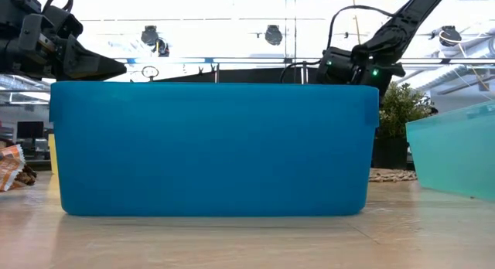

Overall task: Pick and place Granola Bars by type
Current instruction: Put the red granola bar into the green bin

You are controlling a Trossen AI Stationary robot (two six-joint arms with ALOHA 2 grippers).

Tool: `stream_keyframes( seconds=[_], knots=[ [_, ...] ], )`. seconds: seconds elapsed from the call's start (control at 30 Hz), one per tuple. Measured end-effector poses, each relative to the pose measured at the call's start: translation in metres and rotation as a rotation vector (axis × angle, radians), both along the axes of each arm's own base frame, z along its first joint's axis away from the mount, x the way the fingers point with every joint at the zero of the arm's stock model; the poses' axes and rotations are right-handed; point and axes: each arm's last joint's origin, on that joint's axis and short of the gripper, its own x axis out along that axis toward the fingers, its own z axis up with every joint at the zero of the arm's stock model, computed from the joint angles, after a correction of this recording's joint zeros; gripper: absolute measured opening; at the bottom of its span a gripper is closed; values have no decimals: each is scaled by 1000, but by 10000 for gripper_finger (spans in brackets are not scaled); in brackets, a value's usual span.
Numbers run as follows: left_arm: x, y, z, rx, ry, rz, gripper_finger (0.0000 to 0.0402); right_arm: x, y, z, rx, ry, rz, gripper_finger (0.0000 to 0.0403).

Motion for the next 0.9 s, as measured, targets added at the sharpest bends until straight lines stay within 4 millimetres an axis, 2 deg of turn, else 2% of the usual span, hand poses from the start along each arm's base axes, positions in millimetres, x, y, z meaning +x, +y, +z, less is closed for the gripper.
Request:
stream_keyframes(
  seconds=[0.23,0.47,0.67,0.9],
  knots=[
    [0,0,0,0,0,0,67,4,8,13,-42,-56,59,0],
    [0,0,0,0,0,0,67,3,24,38,-86,-151,127,0],
    [0,0,0,0,0,0,67,-4,47,61,-42,-239,205,0],
    [0,0,0,0,0,0,67,-12,85,82,7,-330,320,0]
  ],
)
